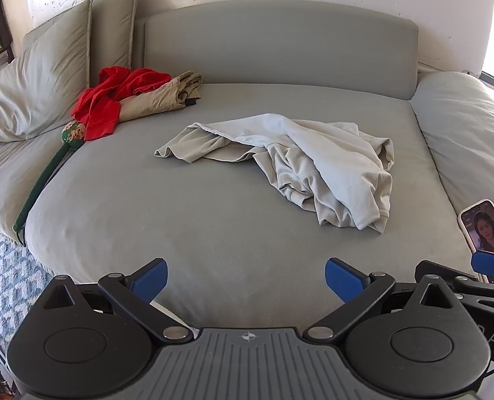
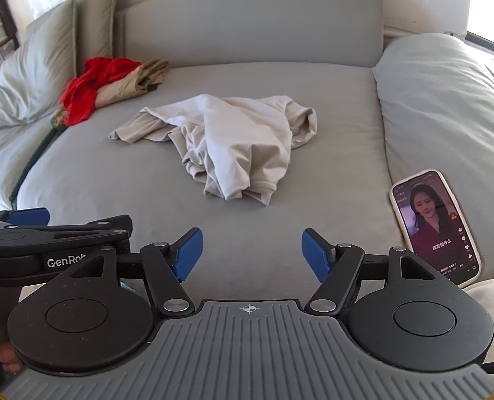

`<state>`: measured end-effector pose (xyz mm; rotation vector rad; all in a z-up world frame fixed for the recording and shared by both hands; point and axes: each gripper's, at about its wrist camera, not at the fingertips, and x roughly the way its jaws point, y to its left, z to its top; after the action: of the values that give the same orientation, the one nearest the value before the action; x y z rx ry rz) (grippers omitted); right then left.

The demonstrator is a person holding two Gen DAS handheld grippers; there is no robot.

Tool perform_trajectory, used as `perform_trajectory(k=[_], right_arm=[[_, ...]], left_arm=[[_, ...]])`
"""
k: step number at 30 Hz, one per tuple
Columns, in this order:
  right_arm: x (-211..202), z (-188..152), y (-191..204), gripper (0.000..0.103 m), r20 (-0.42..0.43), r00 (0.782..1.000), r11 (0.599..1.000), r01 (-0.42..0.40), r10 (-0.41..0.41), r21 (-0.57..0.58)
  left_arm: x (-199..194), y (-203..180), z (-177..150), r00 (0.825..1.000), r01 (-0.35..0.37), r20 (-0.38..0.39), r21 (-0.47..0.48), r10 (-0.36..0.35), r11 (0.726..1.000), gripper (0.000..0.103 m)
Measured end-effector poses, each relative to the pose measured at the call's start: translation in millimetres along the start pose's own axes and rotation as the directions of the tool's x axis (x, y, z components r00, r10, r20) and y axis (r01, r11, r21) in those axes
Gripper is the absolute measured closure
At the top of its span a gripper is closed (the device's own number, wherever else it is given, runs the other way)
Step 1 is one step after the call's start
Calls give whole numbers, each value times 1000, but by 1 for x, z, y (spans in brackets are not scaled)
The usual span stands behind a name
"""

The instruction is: Fold clothes

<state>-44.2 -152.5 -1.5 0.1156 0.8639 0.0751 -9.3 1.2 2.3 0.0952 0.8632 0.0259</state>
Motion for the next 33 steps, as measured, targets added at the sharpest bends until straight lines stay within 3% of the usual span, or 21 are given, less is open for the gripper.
perform_trajectory(k=[24,28,33], right_arm=[[4,-1,-1,29,-16,1000,1000,8,-8,-1],[9,-2,-4,22,-27,1000,1000,13,-13,2],[20,-1,-7,22,-14,1000,1000,15,-15,-4]], left_arm=[[7,3,-2,1000,12,-22,-6,-12,1000,3],[18,18,-1,998,18,-60,-123,-26,992,2],[29,39,1,997,-23,-80,-215,6,976,2]])
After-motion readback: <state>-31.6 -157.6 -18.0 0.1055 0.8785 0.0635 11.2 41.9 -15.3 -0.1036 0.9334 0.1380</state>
